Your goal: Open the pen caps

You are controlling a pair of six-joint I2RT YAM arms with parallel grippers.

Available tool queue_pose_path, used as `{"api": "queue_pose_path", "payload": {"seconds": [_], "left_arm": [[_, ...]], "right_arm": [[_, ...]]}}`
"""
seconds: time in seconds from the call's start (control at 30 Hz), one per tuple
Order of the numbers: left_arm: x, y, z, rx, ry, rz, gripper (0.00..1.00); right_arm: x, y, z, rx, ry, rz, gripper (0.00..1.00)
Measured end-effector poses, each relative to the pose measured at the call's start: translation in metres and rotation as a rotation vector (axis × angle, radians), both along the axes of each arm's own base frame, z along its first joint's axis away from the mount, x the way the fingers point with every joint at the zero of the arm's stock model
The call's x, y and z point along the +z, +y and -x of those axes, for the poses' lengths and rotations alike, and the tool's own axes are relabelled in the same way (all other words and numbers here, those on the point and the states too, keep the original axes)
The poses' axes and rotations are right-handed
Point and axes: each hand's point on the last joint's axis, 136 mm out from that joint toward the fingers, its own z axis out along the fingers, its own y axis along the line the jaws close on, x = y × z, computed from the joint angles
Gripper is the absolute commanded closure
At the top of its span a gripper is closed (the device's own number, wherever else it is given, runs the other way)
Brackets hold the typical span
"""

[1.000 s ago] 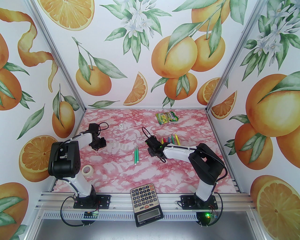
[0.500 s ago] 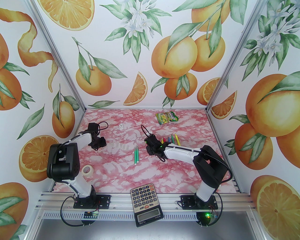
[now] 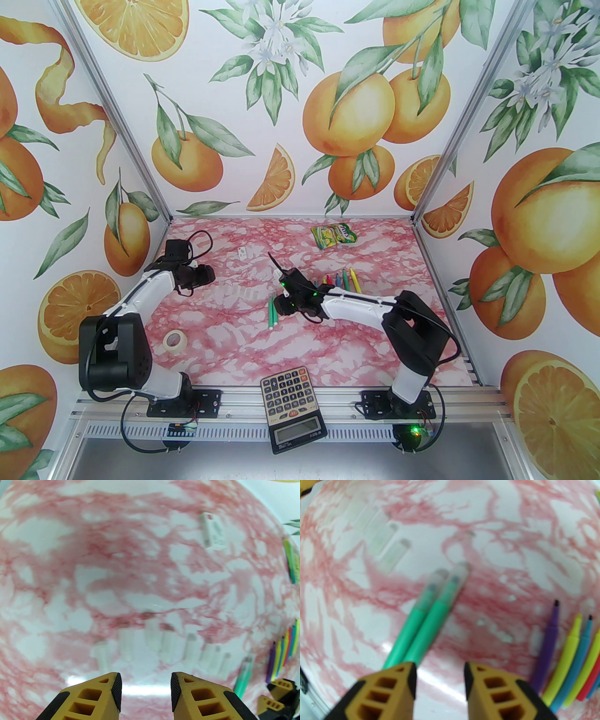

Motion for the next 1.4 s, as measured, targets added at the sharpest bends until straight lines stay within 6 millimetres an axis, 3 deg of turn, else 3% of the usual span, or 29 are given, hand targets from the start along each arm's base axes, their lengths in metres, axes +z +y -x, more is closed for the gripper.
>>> {"api": "queue_pose_path", "payload": {"seconds": [0.23, 0.63, 1.0, 1.4], "left_arm": [[-0.004, -0.026, 0.001, -0.056, -0.029, 0.111, 0.53], [0.005, -0.084, -0.002, -0.200, -0.080, 0.168, 0.53], [-0.007, -0.097, -0.002, -0.232, -0.051, 0.172, 0.53], [-0.002, -0.105, -0.008, -0.253, -0.065, 0.173, 0.53]], "right_arm": [[-0.009, 0.009, 0.007, 0.030, 0.057, -0.023, 0.60], [-0.022, 0.019, 0.002, 0.027, 0.087, -0.011, 0.61], [-0.032, 0.012, -0.003, -0.004, 0.080, 0.063, 0.62], [-0.036, -0.011, -0.008, -0.033, 0.049, 0.199, 0.62]]}}
